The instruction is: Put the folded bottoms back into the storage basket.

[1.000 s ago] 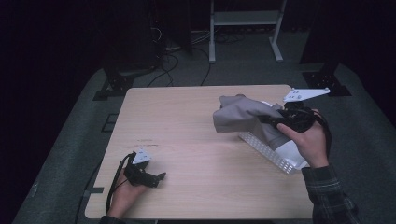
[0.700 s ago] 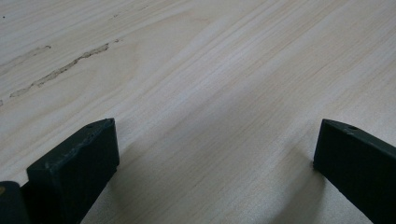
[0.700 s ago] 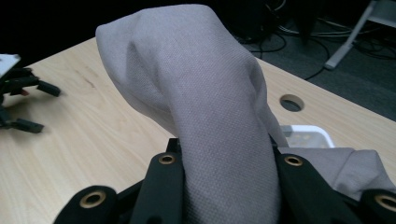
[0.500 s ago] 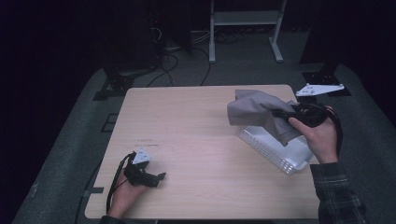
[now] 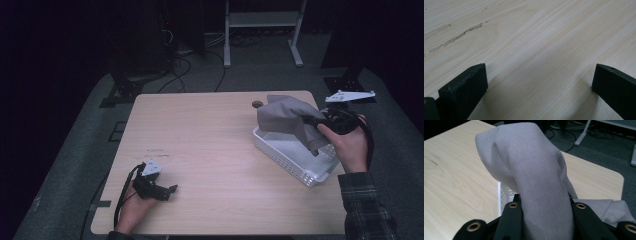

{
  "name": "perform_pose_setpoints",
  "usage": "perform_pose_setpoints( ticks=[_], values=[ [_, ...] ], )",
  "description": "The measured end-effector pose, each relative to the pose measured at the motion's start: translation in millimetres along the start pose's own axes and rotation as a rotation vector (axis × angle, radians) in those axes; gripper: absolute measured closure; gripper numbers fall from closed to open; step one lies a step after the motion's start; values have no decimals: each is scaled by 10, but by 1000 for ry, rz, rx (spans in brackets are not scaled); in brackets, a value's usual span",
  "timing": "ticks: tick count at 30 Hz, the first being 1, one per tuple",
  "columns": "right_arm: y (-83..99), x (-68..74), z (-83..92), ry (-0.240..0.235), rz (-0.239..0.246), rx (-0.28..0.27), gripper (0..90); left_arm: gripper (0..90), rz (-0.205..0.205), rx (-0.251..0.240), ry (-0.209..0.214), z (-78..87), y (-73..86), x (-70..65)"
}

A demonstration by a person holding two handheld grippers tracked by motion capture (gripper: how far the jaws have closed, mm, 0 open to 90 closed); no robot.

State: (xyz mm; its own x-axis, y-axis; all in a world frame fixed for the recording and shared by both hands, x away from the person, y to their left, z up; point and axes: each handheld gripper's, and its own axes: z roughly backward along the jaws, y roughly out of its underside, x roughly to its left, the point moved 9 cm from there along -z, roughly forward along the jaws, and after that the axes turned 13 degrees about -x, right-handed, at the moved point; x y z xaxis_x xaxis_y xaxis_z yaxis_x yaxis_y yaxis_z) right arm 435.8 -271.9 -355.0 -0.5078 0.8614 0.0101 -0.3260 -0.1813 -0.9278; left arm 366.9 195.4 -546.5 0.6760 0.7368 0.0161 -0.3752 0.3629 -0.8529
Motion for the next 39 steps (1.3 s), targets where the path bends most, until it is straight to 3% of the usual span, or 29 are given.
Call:
perform_pose_setpoints(
  ticks=[11, 16, 23, 32, 39],
  values=[
    [248, -287, -75, 84, -24, 33, 722, 0, 0, -4, -2, -4, -2, 1],
    [395, -386, -121, 108, -11, 50, 722, 0, 1, -1, 0, -1, -1, -1],
    [600, -402, -195, 82, 5, 93, 720, 0, 1, -1, 0, -1, 0, 0],
    [810, -312, -280, 41, 15, 149, 716, 0, -1, 1, 0, 0, 0, 1],
    [1001, -244, -346, 2, -6, 212, 709, 0, 0, 1, 0, 0, 1, 0]
  ],
)
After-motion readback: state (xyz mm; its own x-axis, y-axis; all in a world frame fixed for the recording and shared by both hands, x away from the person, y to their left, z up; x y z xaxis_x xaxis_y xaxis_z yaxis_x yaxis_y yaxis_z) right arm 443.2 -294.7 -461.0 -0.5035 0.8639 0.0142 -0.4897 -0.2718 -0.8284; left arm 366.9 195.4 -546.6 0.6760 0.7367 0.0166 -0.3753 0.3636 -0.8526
